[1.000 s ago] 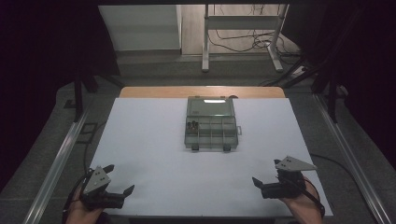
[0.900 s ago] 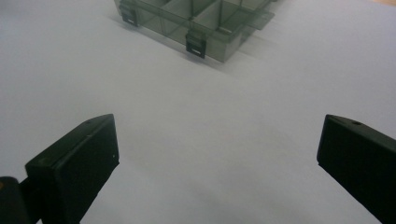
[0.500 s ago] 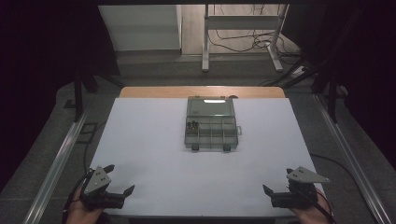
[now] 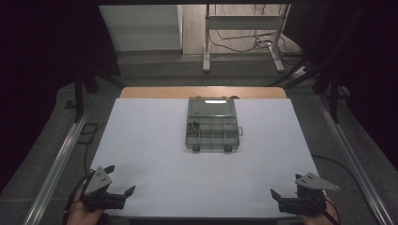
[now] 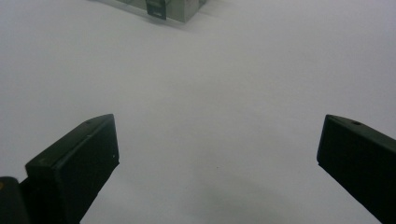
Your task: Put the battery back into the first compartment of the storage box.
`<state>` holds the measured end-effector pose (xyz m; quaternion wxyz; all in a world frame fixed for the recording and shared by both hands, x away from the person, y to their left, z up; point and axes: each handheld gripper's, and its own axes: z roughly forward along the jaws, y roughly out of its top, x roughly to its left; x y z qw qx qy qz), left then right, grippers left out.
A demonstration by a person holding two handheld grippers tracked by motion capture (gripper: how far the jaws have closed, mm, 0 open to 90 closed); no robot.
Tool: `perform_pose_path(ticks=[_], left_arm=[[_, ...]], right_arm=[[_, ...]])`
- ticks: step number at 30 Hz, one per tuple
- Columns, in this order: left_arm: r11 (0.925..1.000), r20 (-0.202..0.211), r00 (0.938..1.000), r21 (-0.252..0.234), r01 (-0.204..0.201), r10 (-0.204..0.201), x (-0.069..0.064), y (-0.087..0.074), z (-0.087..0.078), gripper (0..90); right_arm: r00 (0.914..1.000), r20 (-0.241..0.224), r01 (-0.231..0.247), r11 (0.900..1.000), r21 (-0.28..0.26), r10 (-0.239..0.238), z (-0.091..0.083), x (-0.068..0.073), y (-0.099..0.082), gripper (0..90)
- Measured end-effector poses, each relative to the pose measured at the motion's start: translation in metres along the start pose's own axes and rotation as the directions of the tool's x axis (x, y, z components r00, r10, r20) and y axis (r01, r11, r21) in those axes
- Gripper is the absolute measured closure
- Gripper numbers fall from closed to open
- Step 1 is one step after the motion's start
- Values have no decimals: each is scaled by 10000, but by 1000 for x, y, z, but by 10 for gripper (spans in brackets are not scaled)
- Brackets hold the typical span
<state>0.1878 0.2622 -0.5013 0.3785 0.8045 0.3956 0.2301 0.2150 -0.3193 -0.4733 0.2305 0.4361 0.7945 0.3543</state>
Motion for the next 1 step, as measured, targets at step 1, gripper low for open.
perform_pose_path(ticks=[1], left_arm=[[10000, 9, 10000, 3, 16, -16, 0, 0, 0, 18]], right_arm=[[10000, -19, -10, 10000, 90, 10, 1, 0, 0, 0]])
